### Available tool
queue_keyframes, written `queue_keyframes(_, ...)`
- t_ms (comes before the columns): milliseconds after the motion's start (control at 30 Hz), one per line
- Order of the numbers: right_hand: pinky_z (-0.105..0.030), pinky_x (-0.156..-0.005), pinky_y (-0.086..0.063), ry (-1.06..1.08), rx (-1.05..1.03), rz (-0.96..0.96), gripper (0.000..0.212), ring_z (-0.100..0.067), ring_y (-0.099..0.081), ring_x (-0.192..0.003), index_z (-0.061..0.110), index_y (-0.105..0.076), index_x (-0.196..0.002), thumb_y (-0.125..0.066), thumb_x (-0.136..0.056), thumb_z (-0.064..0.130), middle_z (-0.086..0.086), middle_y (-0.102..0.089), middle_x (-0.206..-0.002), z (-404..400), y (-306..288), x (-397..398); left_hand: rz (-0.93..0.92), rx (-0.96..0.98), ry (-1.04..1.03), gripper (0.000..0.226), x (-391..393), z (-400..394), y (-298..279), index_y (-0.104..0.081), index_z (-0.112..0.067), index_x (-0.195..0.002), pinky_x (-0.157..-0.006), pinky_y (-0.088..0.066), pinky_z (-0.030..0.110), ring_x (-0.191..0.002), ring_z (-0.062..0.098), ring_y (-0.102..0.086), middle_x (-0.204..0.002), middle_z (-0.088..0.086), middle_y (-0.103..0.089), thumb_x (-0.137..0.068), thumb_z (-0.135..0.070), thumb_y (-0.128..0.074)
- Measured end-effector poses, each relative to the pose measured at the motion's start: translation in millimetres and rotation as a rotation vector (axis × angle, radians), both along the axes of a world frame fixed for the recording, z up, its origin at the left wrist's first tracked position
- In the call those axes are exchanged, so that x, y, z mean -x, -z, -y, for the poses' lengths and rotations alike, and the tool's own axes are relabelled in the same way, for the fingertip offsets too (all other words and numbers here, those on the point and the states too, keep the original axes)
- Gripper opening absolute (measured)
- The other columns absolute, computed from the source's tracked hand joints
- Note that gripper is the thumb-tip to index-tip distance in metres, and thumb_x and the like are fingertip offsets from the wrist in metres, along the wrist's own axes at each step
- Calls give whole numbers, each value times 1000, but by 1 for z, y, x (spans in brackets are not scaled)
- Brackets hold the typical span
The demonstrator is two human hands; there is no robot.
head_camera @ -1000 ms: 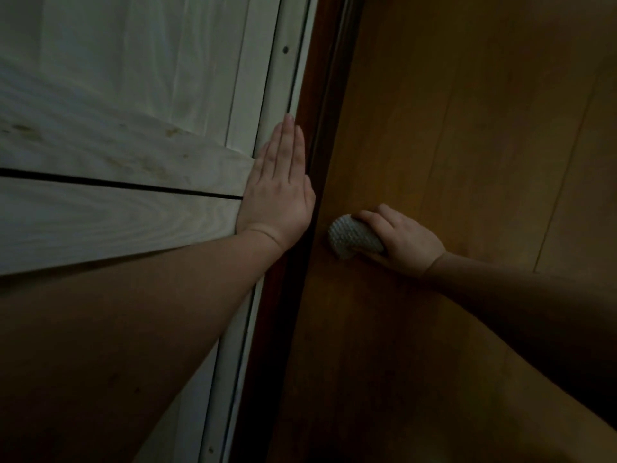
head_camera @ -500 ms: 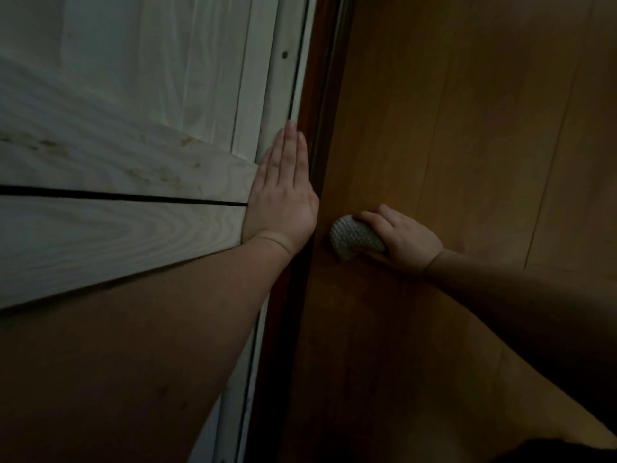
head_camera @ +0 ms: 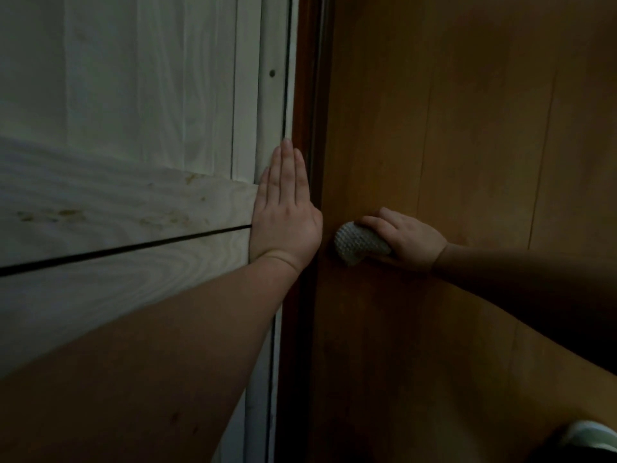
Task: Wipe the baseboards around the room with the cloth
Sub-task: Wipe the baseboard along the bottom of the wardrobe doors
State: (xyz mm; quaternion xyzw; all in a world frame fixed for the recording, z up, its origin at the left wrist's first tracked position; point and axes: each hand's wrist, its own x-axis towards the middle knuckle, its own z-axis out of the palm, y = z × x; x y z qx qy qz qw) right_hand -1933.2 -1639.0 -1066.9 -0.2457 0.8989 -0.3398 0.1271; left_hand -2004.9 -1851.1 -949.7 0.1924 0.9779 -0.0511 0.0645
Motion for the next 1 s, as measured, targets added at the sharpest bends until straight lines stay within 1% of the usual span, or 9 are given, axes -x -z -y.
queue_keyframes(133,-41,-81,-54,-15,-12,-4,64,-36,-62,-97,10,-34,-139,-59,-88,38,-19,-55,-115,0,-2,0,6,9,6,67,-1,0,1,-11,2,-155,-124,-11,40,-152,28,-8,-163,20,-8,-95,-26,-23)
queue_keyframes(233,-42,-81,-55,4,-38,-49,66,-38,-63,-95,8,-35,-138,-70,-84,25,-22,-58,-112,3,-3,-2,-3,16,4,65,-1,1,3,-11,3,-154,-124,-10,39,-152,28,-8,-163,20,-9,-97,-25,-24)
queue_keyframes(300,-41,-80,-55,18,-41,-88,64,-38,-65,-92,5,-39,-135,-70,-82,19,-22,-59,-109,4,-4,-4,4,28,6,65,-1,0,2,-10,3,-154,-124,-9,39,-152,28,-9,-163,20,-8,-97,-25,-25)
queue_keyframes(367,-40,-81,-55,28,-34,-97,66,-37,-65,-94,4,-39,-135,-75,-81,16,-22,-60,-110,4,-4,-5,15,40,5,66,-1,-1,1,-8,2,-155,-124,-9,39,-152,28,-7,-164,20,-6,-97,-26,-21)
queue_keyframes(433,-40,-81,-55,32,-23,-88,71,-36,-65,-94,5,-39,-135,-80,-78,16,-21,-60,-112,4,-1,-6,25,54,-3,66,-1,-1,0,-6,1,-155,-124,-9,39,-152,27,-5,-164,19,-5,-96,-27,-19)
queue_keyframes(533,-40,-81,-55,30,2,-82,73,-35,-65,-96,6,-37,-136,-80,-78,16,-20,-59,-114,3,-1,-7,19,62,-1,66,-1,-2,0,-7,1,-155,-124,-9,39,-152,27,-5,-164,19,-5,-96,-26,-21)
queue_keyframes(733,-39,-80,-57,34,7,-106,77,-36,-66,-95,4,-40,-134,-84,-72,11,-21,-61,-113,3,-3,-6,23,59,-8,66,-1,-2,-2,-11,3,-154,-124,-10,39,-152,28,-9,-163,20,-10,-96,-25,-26)
queue_keyframes(833,-39,-79,-57,13,34,-112,78,-36,-67,-95,3,-41,-134,-84,-69,8,-23,-62,-114,0,-3,-3,25,59,-14,66,1,-2,-3,-12,4,-154,-124,-6,37,-151,29,-9,-163,21,-11,-96,-25,-27)
queue_keyframes(1000,-39,-76,-58,-5,53,-126,72,-37,-68,-90,0,-45,-130,-82,-69,5,-24,-63,-109,-2,-5,0,25,79,0,67,3,-5,-4,-10,5,-153,-124,-1,36,-150,31,-10,-161,23,-13,-96,-23,-32)
